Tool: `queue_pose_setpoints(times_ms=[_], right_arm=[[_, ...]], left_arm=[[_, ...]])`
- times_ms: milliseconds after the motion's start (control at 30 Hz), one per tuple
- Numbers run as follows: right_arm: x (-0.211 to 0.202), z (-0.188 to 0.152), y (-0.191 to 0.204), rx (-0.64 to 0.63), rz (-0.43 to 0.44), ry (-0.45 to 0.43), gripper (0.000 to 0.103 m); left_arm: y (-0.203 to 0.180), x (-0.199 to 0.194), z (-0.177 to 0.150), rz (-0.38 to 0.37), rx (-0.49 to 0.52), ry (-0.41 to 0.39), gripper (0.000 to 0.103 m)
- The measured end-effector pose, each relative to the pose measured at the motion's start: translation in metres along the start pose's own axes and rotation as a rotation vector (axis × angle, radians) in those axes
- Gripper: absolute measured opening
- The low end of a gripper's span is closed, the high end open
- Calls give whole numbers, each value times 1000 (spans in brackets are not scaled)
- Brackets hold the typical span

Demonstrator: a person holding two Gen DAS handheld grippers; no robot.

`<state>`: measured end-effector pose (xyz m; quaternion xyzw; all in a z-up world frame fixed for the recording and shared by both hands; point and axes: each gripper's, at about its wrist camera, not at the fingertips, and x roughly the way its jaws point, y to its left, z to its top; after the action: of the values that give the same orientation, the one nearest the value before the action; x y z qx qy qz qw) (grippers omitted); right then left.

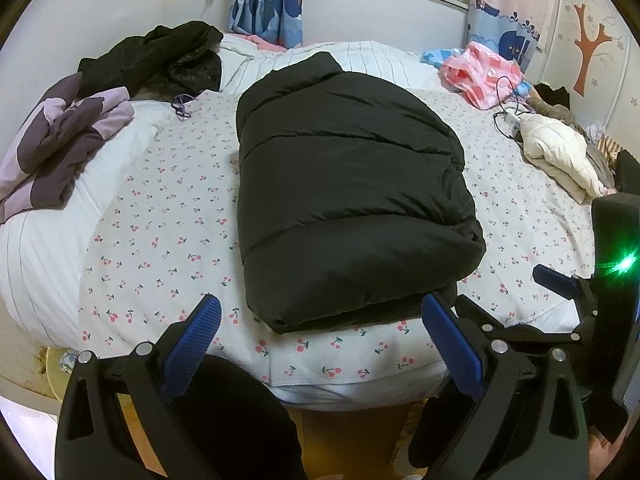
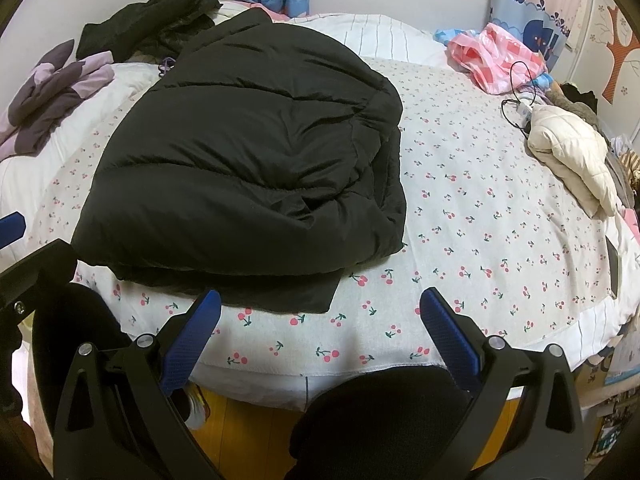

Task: Fold large clothes

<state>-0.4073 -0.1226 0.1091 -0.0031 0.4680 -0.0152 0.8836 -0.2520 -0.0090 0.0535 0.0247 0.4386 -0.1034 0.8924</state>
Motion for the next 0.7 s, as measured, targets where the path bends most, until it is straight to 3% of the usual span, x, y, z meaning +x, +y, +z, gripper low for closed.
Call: queue_pose_setpoints(times_ms=[700], right_arm=[[8,2,-1,-2,12,18,96]], left_arm=[[6,10,1,-4,-21,36,96]])
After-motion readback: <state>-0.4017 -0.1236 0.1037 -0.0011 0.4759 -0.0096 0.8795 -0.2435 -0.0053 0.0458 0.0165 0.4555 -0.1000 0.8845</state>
